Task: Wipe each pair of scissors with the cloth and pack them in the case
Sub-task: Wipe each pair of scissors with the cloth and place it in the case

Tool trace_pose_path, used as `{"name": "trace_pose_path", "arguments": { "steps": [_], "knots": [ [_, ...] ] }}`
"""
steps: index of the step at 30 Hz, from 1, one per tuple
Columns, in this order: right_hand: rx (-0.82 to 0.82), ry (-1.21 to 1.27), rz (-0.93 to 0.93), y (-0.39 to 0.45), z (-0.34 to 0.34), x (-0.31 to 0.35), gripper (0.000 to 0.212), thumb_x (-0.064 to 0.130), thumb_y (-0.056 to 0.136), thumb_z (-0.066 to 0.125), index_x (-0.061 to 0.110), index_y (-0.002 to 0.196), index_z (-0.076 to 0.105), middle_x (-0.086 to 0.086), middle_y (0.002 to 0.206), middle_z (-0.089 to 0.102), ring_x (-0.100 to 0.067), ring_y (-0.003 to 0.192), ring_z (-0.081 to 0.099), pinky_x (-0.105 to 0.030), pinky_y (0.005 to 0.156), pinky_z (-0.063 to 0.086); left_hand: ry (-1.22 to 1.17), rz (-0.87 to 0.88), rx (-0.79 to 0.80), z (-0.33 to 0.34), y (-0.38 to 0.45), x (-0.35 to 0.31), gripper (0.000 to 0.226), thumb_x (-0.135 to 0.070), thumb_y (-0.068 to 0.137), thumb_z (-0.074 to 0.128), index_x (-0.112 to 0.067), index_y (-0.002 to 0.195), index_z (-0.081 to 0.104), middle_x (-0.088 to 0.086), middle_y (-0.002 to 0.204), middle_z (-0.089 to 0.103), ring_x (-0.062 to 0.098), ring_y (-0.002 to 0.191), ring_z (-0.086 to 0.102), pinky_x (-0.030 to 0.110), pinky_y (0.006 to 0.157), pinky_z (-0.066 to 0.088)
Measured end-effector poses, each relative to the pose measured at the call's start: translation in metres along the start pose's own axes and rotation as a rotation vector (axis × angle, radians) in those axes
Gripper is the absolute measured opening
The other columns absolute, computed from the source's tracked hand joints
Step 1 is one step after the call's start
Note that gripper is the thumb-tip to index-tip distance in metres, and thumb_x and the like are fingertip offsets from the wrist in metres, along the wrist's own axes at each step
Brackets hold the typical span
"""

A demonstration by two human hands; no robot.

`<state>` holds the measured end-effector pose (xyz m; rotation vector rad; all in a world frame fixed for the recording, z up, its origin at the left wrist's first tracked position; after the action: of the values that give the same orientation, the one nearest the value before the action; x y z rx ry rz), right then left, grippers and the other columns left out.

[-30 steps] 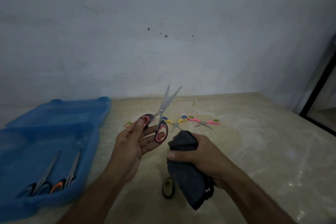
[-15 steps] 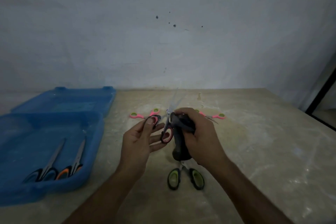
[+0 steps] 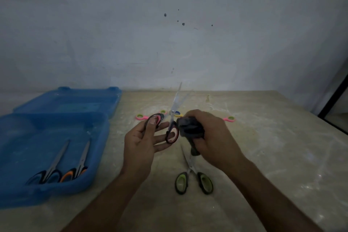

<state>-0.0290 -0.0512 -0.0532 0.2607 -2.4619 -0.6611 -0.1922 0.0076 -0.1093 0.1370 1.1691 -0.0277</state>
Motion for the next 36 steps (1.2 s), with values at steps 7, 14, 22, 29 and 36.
{"name": "trace_pose_path", "arguments": {
  "steps": [7,14,22,29,36],
  "knots": [
    [0.158,-0.177,-0.025,-0.012,0.030,-0.004,0.052,0.007,0.080,0.062,0.021,0.130,0.063,-0.007,0.109,0.057,-0.027,0.096,0.055,-0.030,0.070,0.033,0.015,0.011,-0.003,-0.004,0.001,-0.001,0.023,-0.021,0.104,0.052,-0.011,0.113,0.071,0.008,0.100,0.079,0.032,0.079,0.078,0.036,0.061,0.063],
    [-0.004,-0.087,-0.005,0.003,-0.003,-0.008,0.061,0.008,0.059,0.058,0.017,0.119,0.068,-0.003,0.096,0.058,-0.022,0.084,0.055,-0.023,0.065,0.039,0.050,0.049,-0.006,-0.003,0.002,0.001,0.023,-0.022,0.104,0.053,-0.013,0.114,0.071,0.008,0.102,0.079,0.032,0.082,0.078,0.037,0.066,0.063],
    [0.267,-0.136,-0.070,-0.008,0.042,0.008,0.044,0.007,0.080,0.064,0.021,0.121,0.064,0.000,0.100,0.049,-0.022,0.086,0.050,-0.037,0.070,0.046,0.069,0.002,0.005,-0.005,0.001,0.006,0.026,-0.022,0.104,0.052,-0.010,0.118,0.070,0.007,0.109,0.078,0.029,0.085,0.078,0.036,0.064,0.063],
    [0.023,-0.138,0.014,0.011,0.014,0.009,0.052,0.002,0.077,0.063,0.018,0.127,0.060,-0.003,0.110,0.051,-0.018,0.092,0.050,-0.028,0.075,0.043,0.045,-0.052,0.057,0.004,-0.002,0.009,0.029,-0.024,0.105,0.048,-0.012,0.115,0.072,0.004,0.106,0.079,0.032,0.086,0.078,0.034,0.063,0.062],
    [0.219,-0.084,-0.065,0.010,0.018,0.014,0.043,0.012,0.075,0.065,0.023,0.116,0.065,-0.001,0.103,0.052,-0.020,0.091,0.054,-0.042,0.077,0.051,0.083,-0.051,0.058,-0.001,0.001,0.011,0.030,-0.030,0.104,0.049,-0.015,0.112,0.073,0.002,0.105,0.079,0.031,0.084,0.078,0.041,0.065,0.064]
  ]
}}
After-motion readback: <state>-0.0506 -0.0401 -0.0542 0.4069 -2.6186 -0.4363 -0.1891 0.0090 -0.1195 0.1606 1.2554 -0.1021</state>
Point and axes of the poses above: each hand's wrist, its own y-axis towards the middle knuckle, its own z-axis out of the palm, x = y × z, the point moved 4 cm from there along y, towards the middle knuckle
